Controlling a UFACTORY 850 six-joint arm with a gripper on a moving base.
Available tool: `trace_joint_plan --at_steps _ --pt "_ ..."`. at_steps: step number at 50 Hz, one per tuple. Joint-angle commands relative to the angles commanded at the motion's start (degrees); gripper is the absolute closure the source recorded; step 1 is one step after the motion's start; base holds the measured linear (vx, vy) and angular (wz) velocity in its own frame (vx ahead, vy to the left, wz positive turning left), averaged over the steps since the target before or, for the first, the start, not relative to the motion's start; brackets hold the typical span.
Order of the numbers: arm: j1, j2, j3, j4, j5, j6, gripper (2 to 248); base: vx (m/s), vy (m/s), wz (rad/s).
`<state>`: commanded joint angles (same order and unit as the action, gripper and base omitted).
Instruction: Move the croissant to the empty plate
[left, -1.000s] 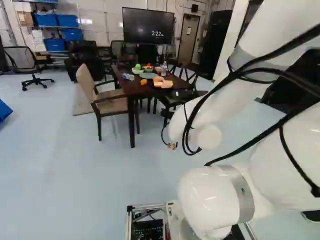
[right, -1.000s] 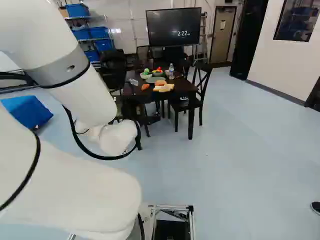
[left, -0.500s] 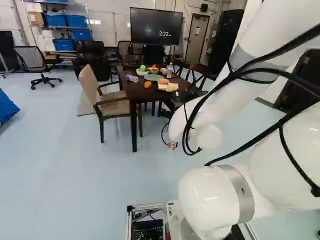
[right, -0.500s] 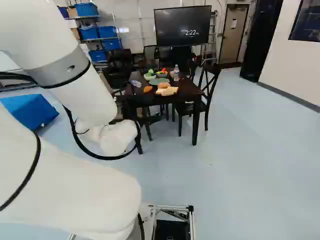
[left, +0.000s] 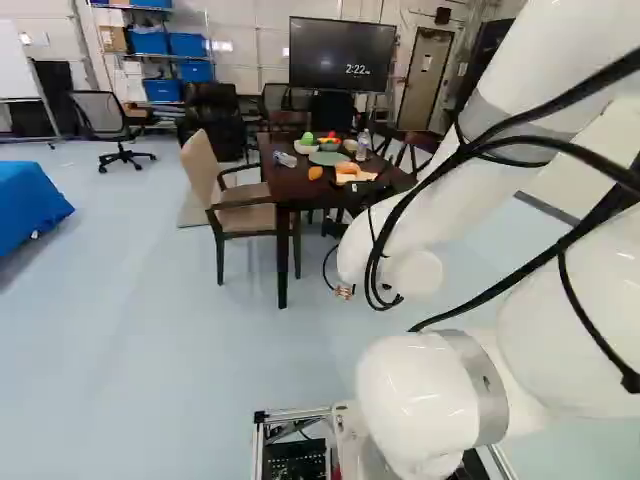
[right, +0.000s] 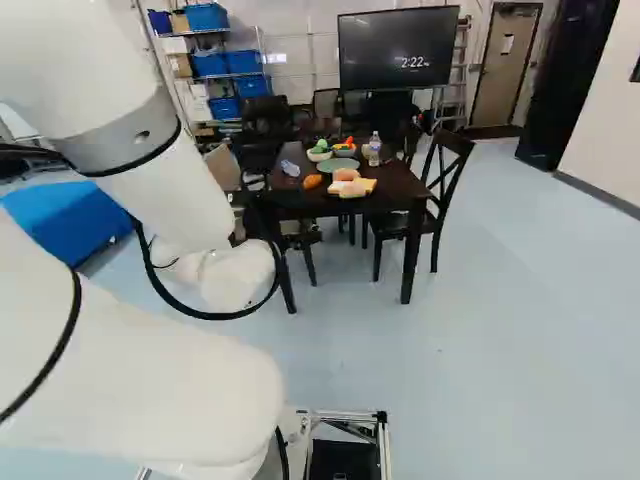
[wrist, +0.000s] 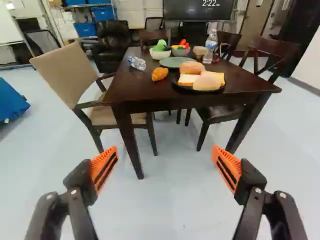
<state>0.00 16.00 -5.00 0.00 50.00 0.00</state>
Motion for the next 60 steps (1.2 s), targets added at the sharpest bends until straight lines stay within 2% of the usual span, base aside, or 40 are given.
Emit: trace_joint_plan --at_steps 25,60 --pt "0.0 0.0 0.0 0.0 0.0 0.0 3 0.111 0.017 0.17" --pt "0.0 0.0 0.0 0.0 0.0 0.0 3 0.09 -0.015 0.004"
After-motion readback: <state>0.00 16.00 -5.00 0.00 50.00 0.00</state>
